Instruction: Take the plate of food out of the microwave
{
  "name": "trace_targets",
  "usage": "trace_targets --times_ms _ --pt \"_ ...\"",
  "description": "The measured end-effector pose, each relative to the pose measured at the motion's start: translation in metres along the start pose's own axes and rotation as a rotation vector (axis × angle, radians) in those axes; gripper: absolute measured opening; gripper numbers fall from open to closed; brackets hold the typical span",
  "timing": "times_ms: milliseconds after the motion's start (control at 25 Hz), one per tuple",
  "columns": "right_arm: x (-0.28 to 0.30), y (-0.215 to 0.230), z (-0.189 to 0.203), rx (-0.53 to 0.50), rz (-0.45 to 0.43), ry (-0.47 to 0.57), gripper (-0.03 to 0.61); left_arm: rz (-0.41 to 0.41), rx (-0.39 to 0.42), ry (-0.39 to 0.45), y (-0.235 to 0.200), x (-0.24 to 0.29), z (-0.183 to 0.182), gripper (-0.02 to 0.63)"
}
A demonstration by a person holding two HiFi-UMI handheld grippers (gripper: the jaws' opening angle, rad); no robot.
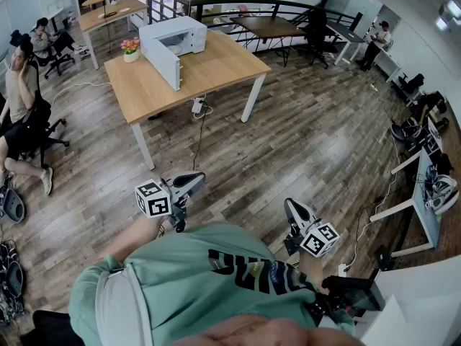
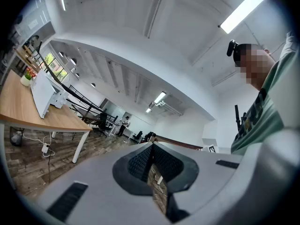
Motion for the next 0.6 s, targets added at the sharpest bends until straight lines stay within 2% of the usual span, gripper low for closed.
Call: trace_targets --times_ms 600 --pt "0.022 0.006 -0.007 0.004 -0.027 -0.026 0.005 -0.006 -0.013 0.010 -0.012 0.002 -0.002 0.003"
Point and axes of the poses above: the fingertips, and each gripper's own axes: x forward along the fingers, y to its right, z out of its underside, the point moved 7 cm from there along -x, backward along the fingers, and after that the axes turned 12 degrees about -z, right-handed, at the moved point
